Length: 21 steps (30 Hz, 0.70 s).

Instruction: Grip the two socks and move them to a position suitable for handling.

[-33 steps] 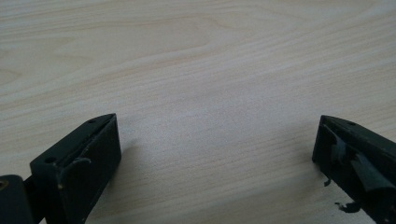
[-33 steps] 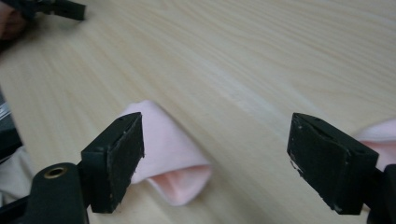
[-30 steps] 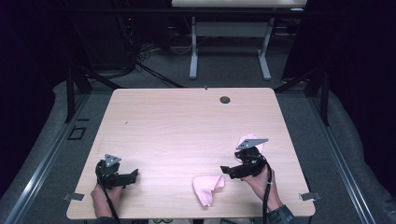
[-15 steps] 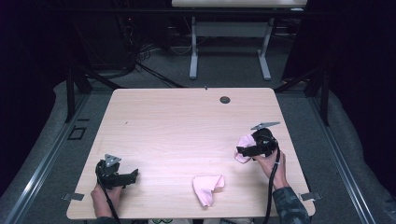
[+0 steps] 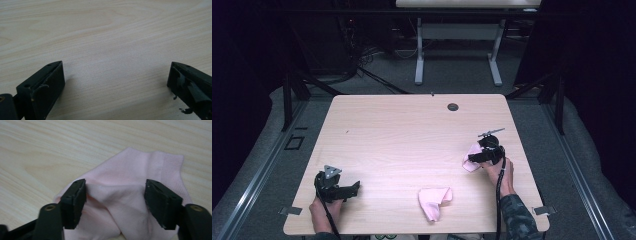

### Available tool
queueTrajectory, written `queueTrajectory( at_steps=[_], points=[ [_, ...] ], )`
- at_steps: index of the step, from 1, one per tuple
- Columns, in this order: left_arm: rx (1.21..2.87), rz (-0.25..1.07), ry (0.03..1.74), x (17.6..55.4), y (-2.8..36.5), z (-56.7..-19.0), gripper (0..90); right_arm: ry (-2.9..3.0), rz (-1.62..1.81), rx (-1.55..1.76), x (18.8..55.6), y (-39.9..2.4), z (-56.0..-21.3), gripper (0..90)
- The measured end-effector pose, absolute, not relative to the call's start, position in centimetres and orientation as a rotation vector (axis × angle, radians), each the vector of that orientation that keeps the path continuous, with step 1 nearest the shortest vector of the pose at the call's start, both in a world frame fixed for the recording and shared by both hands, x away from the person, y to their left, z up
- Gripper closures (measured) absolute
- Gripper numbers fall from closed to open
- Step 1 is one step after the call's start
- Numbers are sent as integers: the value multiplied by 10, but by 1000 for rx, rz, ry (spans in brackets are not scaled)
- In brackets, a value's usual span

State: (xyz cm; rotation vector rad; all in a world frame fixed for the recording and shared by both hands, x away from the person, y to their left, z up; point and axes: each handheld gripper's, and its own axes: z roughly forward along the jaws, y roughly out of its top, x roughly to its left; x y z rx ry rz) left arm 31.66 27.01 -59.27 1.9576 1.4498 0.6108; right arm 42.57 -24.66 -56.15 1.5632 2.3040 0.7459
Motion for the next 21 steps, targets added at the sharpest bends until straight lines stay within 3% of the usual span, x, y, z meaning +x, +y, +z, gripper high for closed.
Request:
queueTrajectory(
  at_steps=[2,4,5,7,9,12,21],
  points=[
    [1958,611,1450,317,270,-593,12,2295,725,1536,423,-245,-562,468],
    [1958,611,1449,317,270,-593,13,2292,711,1525,422,-245,-562,497],
    [1958,611,1449,317,270,-593,13,2283,730,1513,420,-244,-562,588],
    [1958,611,1449,317,270,-593,12,2263,753,1514,418,-243,-564,622],
    [1958,611,1449,317,270,-593,13,2267,753,1488,415,-244,-564,750],
    [1959,611,1449,317,270,-593,13,2260,795,1502,415,-247,-565,800],
    [1958,611,1449,317,270,-593,13,2241,938,1465,406,-245,-546,819]
  ],
)
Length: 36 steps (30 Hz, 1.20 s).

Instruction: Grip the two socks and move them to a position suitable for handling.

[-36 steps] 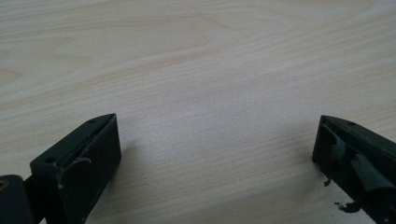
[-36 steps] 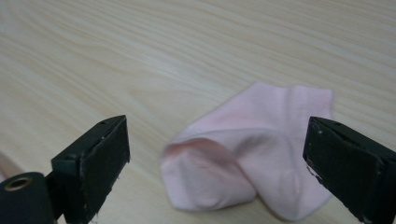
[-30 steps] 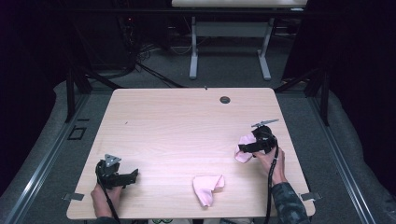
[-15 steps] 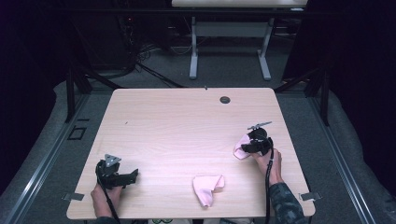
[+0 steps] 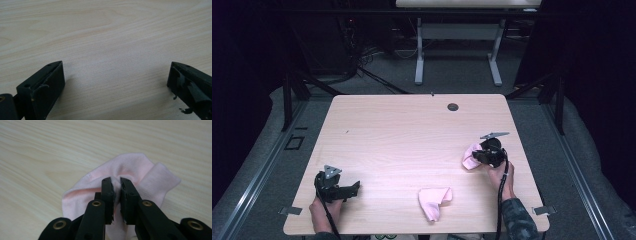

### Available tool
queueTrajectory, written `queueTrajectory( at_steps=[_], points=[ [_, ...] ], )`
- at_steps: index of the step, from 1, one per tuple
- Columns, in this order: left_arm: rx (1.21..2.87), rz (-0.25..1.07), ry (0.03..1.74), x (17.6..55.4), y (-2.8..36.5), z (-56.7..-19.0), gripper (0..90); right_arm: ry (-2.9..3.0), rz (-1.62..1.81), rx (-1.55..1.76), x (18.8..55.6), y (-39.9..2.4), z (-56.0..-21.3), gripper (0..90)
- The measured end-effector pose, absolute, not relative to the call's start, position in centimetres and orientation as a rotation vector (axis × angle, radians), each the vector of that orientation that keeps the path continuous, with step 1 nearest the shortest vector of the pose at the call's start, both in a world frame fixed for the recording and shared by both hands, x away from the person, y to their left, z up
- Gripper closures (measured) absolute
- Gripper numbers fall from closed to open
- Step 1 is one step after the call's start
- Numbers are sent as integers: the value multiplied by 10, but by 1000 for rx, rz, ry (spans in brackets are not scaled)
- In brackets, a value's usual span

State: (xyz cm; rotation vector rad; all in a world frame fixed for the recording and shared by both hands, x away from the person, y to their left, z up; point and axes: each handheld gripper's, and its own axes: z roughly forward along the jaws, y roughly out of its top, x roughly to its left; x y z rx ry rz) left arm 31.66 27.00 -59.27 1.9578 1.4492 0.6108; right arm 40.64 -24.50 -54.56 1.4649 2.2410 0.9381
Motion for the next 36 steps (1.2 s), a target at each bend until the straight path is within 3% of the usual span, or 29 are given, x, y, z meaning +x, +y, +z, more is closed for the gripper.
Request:
queueTrajectory(
  at_steps=[4,13,22,31,33,36],
  points=[
    [1958,611,1449,317,270,-593,13,2265,1015,1373,398,-226,-514,819],
    [1958,611,1449,317,270,-593,13,2364,1077,1219,393,-175,-496,817],
    [1958,611,1449,317,270,-593,13,2514,1026,1136,401,-116,-520,808],
    [1958,611,1449,317,270,-593,14,2623,919,1156,412,-90,-557,788],
    [1958,611,1448,317,270,-593,13,2629,915,1161,412,-88,-561,743],
    [1958,611,1448,317,270,-593,14,2632,914,1152,411,-90,-561,591]
  ],
)
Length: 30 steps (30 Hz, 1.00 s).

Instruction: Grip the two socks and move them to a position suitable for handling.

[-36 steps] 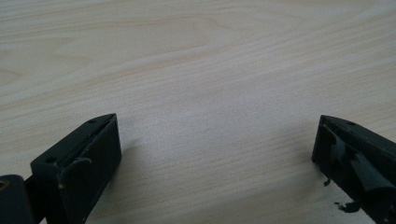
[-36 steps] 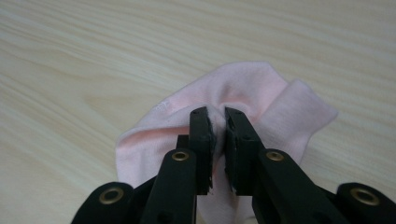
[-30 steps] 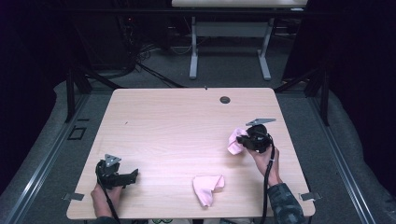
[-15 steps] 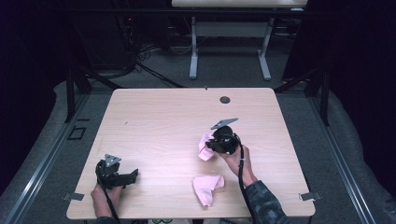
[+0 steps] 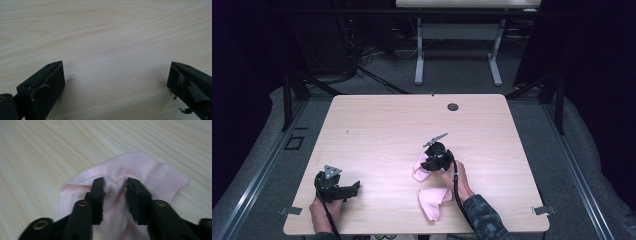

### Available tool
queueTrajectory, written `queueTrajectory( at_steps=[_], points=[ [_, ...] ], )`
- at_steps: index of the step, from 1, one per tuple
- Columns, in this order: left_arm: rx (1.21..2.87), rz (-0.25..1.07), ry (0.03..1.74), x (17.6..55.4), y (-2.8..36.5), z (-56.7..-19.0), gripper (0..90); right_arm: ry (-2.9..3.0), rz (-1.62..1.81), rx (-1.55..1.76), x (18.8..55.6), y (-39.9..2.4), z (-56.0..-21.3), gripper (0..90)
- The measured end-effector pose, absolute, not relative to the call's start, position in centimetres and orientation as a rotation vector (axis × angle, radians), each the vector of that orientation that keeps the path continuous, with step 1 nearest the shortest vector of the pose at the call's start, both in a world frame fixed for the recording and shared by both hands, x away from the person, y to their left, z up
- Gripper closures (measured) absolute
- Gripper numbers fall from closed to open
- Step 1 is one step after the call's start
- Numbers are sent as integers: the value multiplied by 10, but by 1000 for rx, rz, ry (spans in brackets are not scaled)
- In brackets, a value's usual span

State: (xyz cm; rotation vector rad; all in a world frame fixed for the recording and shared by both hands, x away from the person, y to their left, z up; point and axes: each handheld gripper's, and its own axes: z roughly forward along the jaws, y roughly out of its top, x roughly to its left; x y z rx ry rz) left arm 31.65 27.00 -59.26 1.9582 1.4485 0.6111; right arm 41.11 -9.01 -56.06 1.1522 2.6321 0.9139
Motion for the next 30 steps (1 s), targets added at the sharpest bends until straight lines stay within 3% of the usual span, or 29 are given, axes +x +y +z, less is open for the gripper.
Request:
queueTrajectory(
  at_steps=[3,5,11,23,30],
  points=[
    [1958,611,1448,317,270,-593,14,2593,969,1162,406,-97,-553,410],
    [1958,611,1449,317,270,-593,14,2580,984,1156,403,-104,-545,340],
    [1958,612,1448,316,270,-593,14,2533,1077,1178,384,-126,-526,233],
    [1935,626,1497,315,268,-592,11,2434,1099,1299,333,-190,-520,186],
    [1924,757,1538,308,262,-582,1,2415,1120,1348,315,-207,-530,202]
  ],
)
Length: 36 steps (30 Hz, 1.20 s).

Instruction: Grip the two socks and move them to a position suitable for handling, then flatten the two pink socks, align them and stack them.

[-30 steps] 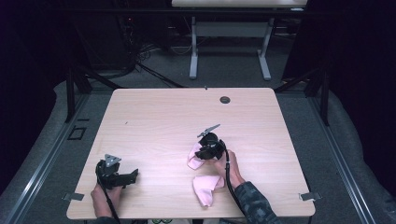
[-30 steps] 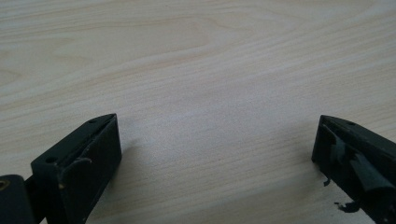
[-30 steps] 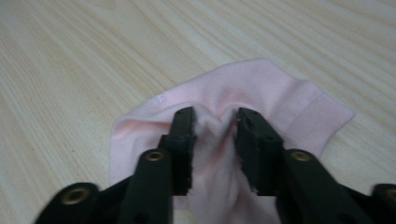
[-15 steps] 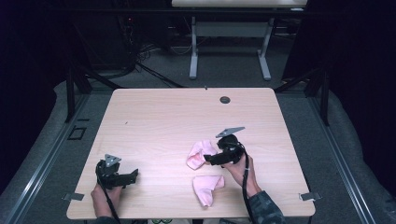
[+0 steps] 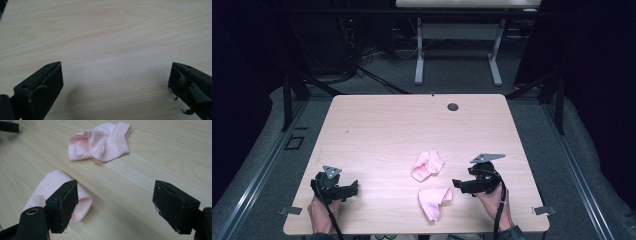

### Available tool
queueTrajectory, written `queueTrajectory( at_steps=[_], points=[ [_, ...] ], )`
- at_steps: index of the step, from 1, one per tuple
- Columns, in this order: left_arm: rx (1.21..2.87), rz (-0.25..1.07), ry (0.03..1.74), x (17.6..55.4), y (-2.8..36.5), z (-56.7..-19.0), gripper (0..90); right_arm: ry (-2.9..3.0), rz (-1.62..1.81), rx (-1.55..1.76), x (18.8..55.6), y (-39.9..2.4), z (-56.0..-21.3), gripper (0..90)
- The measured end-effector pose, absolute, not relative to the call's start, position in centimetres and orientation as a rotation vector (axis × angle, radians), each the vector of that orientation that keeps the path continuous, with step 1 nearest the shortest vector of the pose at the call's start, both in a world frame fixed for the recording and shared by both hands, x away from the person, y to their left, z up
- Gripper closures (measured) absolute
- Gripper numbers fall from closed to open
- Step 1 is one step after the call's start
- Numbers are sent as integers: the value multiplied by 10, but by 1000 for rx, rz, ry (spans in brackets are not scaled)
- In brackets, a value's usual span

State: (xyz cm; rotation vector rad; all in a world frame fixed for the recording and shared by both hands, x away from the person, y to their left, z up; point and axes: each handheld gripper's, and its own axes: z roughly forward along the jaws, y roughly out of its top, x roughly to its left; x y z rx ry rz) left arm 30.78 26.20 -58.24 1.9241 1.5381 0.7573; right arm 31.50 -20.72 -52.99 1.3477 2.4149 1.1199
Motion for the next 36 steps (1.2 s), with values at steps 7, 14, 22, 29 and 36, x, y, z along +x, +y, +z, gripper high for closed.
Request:
queueTrajectory(
  at_steps=[7,14,22,29,36],
  points=[
    [1846,650,1463,286,239,-562,1,2416,1126,1382,303,-209,-539,215],
    [1886,575,1318,265,194,-550,1,2419,1111,1394,294,-210,-543,215],
    [1937,527,1196,246,154,-545,1,2430,1099,1392,286,-208,-550,215],
    [1992,473,1068,233,114,-542,4,2426,1083,1398,284,-203,-551,240],
    [2083,429,940,229,68,-545,6,2421,1081,1392,285,-196,-554,356]
  ],
)
